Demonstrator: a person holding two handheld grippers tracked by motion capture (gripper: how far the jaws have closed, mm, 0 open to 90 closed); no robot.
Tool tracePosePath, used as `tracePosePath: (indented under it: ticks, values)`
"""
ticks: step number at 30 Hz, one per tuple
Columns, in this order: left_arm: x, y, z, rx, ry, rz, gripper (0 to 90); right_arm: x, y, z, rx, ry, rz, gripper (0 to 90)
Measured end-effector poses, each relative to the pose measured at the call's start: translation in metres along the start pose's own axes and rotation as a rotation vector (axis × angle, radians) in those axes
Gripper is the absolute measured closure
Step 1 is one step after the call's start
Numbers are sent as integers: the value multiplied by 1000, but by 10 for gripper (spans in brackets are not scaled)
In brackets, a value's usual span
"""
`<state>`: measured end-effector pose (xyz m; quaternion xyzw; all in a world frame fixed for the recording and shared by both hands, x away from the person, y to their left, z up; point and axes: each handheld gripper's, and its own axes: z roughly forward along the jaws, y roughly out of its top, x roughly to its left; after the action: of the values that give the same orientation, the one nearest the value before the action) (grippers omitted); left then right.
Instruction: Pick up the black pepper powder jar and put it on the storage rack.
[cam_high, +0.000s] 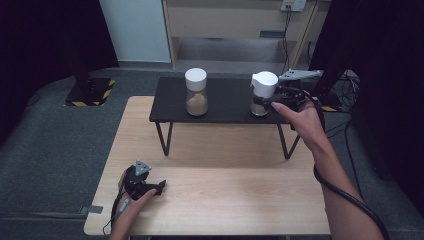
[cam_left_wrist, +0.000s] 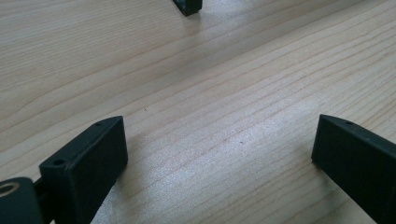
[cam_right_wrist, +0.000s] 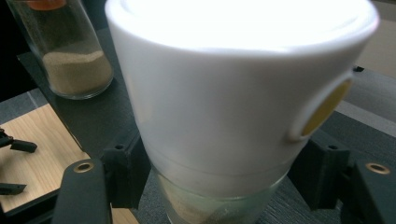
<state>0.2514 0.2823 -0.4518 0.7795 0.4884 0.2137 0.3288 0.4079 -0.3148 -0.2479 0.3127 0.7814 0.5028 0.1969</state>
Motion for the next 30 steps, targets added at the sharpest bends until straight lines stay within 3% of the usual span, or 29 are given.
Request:
tracePosePath:
  ticks: [4, 10, 30]
  values:
    - [0, 0, 0, 0, 0, 0, 20, 1, -3, -2, -19, -7, -4, 204]
    - [0, 0, 0, 0, 0, 0, 19, 3, -5, -8, -11, -19, -22, 133]
    - [0, 0, 0, 0, 0, 0, 20, 10, -9, -27, 7, -50, -22, 31]
